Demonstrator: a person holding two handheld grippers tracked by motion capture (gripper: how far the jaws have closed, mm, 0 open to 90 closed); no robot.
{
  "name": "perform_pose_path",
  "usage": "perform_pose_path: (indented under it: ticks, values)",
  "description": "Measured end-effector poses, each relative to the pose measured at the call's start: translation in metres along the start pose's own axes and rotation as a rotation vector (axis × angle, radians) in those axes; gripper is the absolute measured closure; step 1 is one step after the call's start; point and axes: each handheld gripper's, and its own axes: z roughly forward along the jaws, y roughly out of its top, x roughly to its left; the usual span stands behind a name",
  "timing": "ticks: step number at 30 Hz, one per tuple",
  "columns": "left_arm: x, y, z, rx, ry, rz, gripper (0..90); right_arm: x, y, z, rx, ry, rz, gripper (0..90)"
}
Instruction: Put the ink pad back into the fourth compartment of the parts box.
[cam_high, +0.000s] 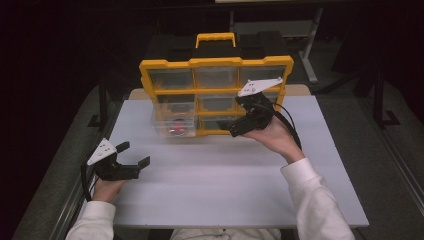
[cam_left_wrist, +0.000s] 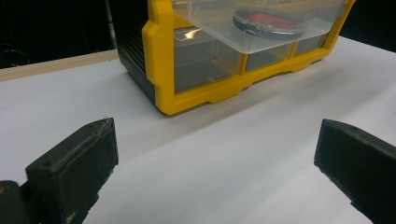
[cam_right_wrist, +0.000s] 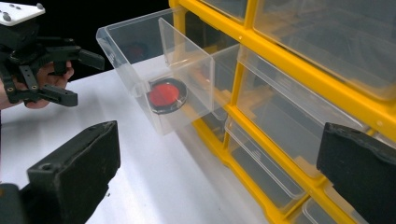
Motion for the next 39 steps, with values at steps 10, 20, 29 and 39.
perform_pose_path:
  ticks: [10,20,29,39]
  values:
    - [0.000,0.000,0.000,0.004,-0.002,0.004,0.0,0.000,-0.023,-0.012,-0.036,0.011,0.017,0.0]
    - [0.000,0.000,0.000,-0.004,-0.002,-0.003,0.0,-0.002,-0.047,-0.019,-0.040,0.006,0.037,0.0]
    - [-0.001,0.000,0.000,0.000,-0.007,-0.002,0.0,-0.006,-0.066,-0.022,-0.048,-0.006,0.062,0.0]
    - [-0.002,0.000,0.001,0.010,-0.012,0.005,0.0,-0.011,-0.090,-0.028,-0.052,-0.026,0.092,0.0]
